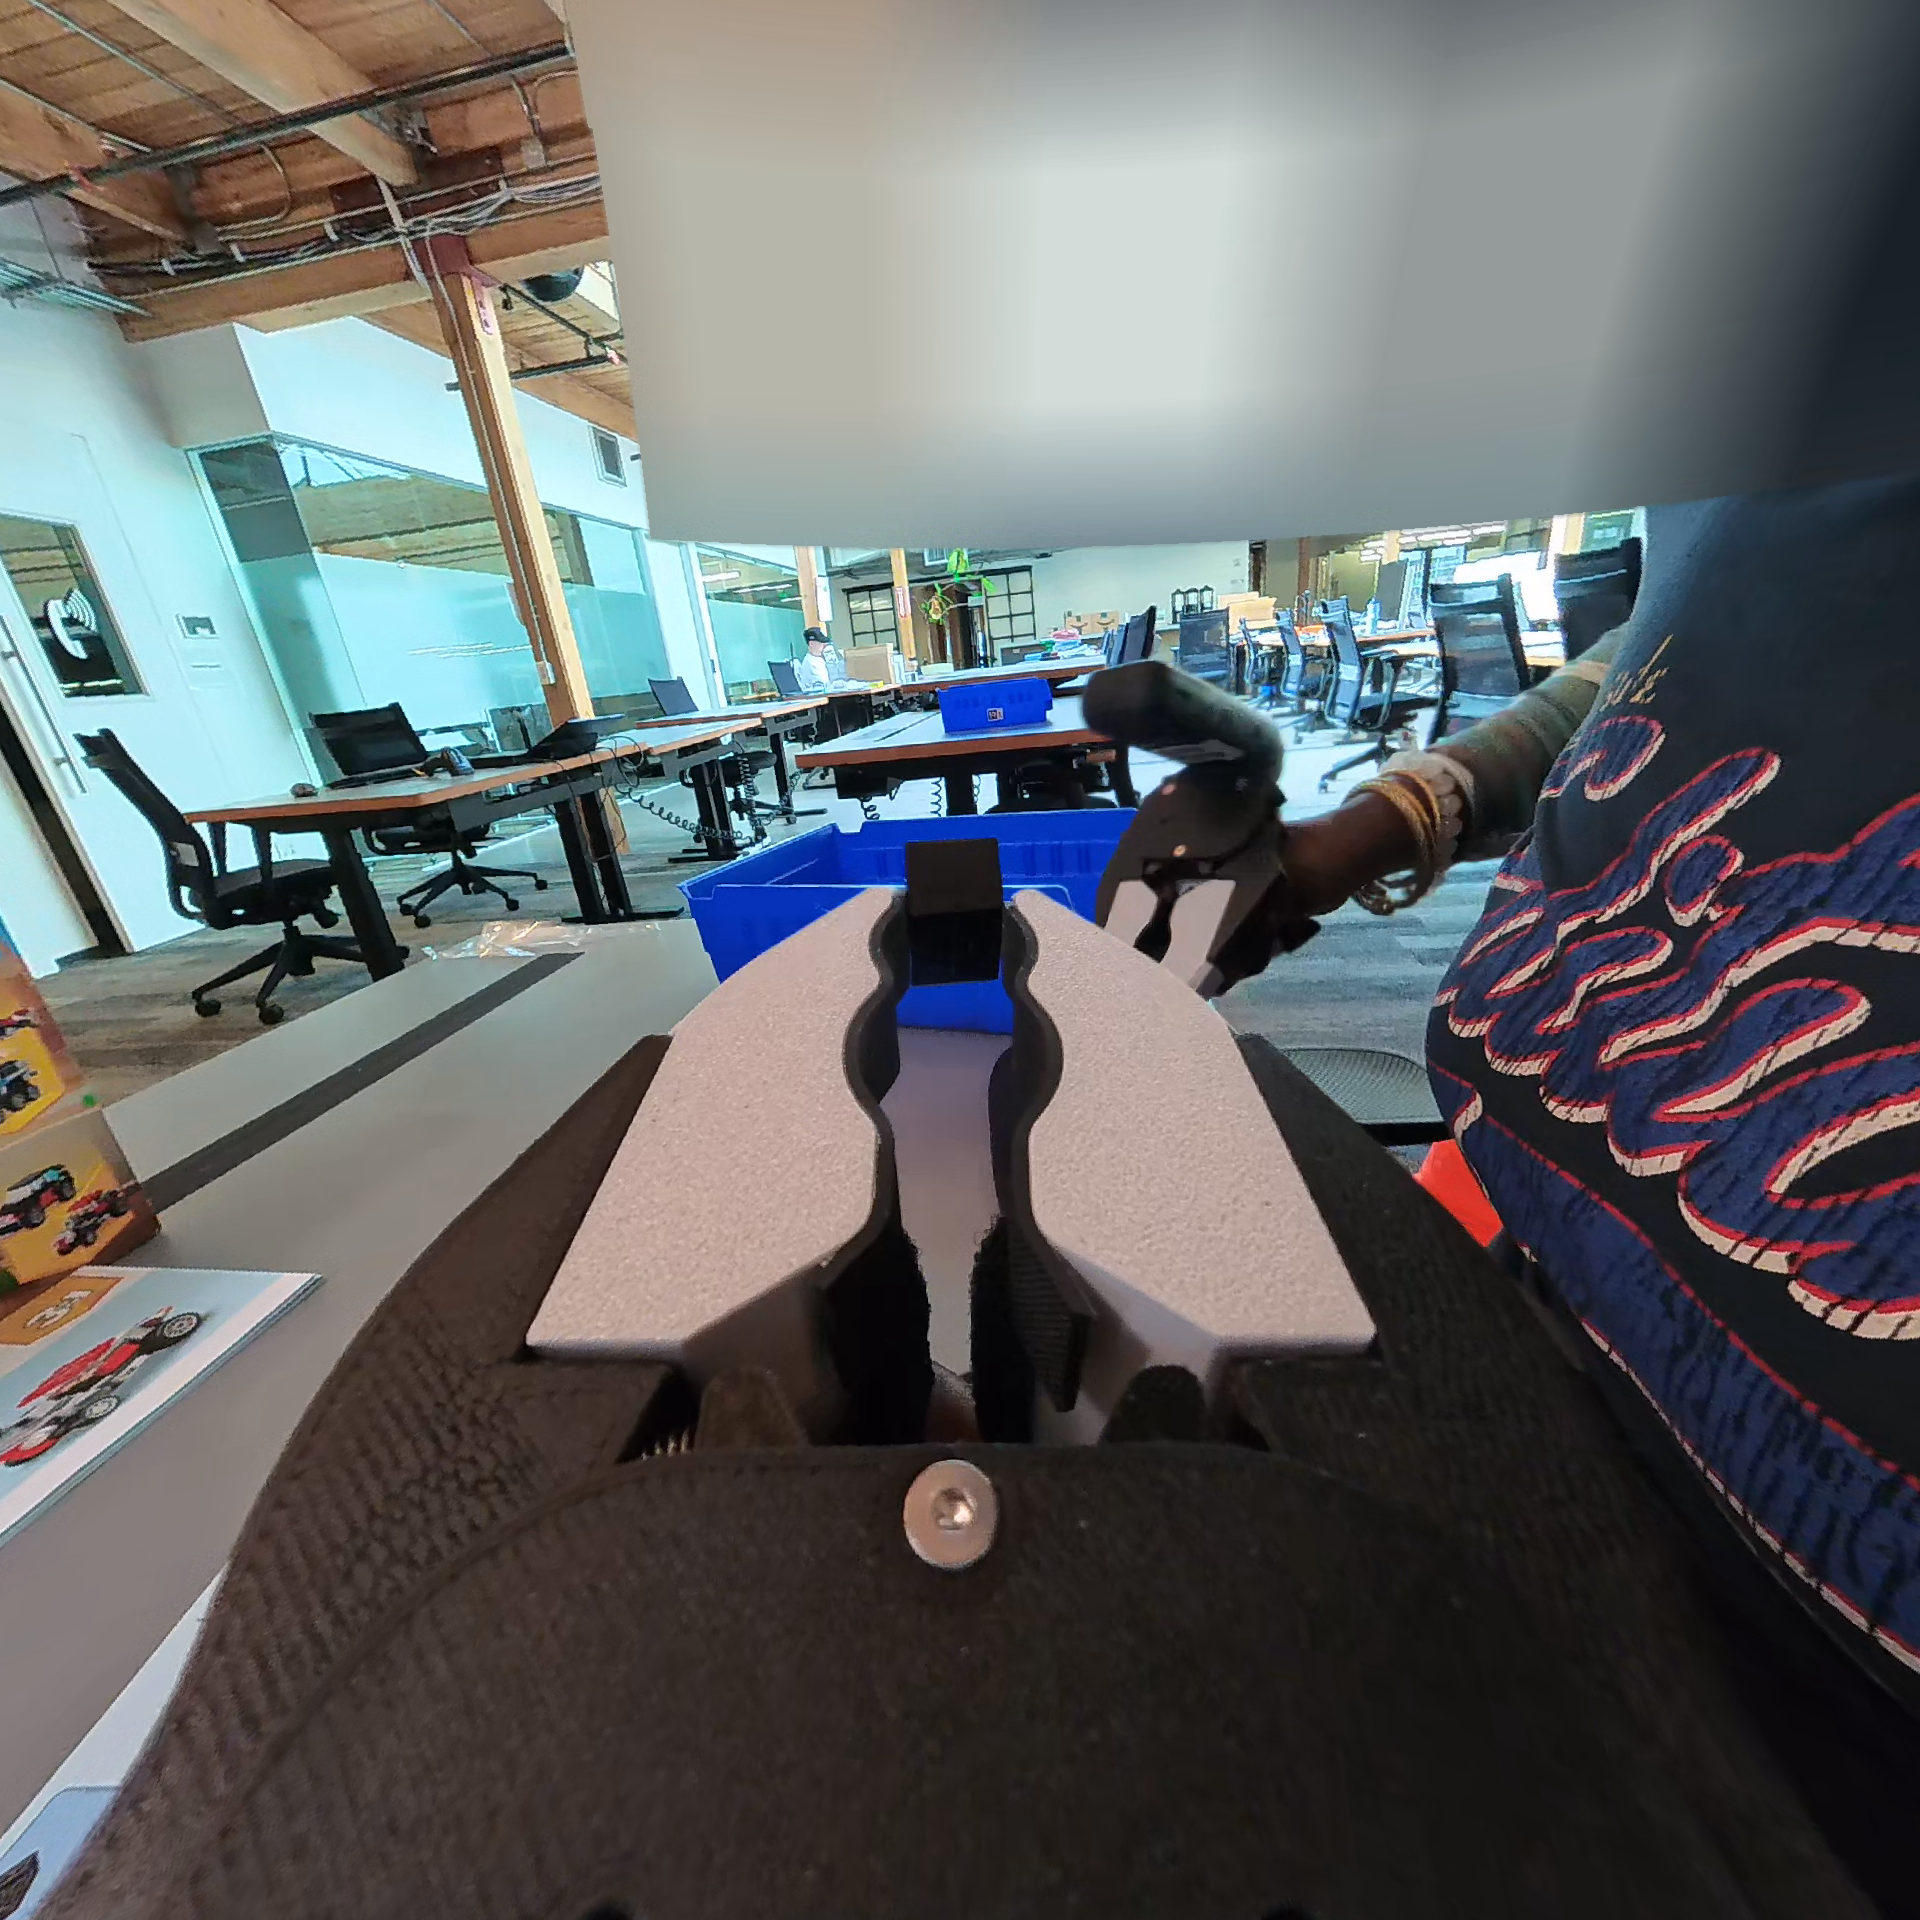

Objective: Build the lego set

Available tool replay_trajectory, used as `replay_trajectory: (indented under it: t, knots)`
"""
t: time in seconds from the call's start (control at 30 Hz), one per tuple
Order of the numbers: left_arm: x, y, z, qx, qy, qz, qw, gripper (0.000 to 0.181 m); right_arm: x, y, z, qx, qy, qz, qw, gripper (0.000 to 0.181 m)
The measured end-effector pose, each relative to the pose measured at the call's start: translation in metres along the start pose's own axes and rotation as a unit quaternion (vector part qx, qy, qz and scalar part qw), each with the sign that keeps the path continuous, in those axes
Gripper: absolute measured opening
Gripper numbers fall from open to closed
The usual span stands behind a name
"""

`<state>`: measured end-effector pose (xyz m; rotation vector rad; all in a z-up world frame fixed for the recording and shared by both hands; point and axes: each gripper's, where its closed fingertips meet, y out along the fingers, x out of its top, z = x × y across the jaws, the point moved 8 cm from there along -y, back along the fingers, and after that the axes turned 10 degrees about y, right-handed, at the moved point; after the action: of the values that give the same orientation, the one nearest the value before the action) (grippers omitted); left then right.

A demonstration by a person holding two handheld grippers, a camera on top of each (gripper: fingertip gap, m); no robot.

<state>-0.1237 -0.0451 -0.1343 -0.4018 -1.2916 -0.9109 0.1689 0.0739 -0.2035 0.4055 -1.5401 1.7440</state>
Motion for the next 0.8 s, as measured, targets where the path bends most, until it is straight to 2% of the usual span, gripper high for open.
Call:
replay_trajectory:
  t: [0.07,0.1,0.2,0.27,0.5,0.67,0.73,0.8]
  knots:
    - [0.0,-0.001,0.0,-0.002,-0.003,-0.005,1.0,0.016,0.006,0.007,0.005,0.104,0.097,-0.009,0.99,0.009]
    - [0.0,-0.001,0.0,-0.002,-0.005,-0.006,1.0,0.016,0.006,0.012,0.003,0.133,0.129,0.001,0.983,0.009]
    - [0.0,-0.002,0.0,-0.002,-0.005,-0.005,1.0,0.016,-0.002,0.024,-0.01,0.145,0.178,0.039,0.973,0.009]
    - [0.0,-0.003,0.001,-0.001,-0.006,-0.004,1.0,0.016,-0.001,0.025,-0.017,0.135,0.181,0.033,0.974,0.009]
    - [-0.005,-0.004,0.003,-0.001,-0.014,-0.003,1.0,0.016,0.002,0.023,-0.023,0.088,0.13,0.037,0.987,0.008]
    - [-0.008,-0.004,0.004,-0.002,-0.018,-0.003,1.0,0.016,0.008,0.016,-0.022,0.069,0.09,0.013,0.993,0.017]
    - [-0.008,-0.004,0.004,-0.003,-0.02,-0.002,1.0,0.016,0.012,0.01,-0.02,0.05,0.038,0.02,0.998,0.022]
    - [-0.009,-0.004,0.004,-0.003,-0.021,-0.001,1.0,0.016,0.018,0.003,-0.015,0.026,-0.06,0.048,0.997,0.028]
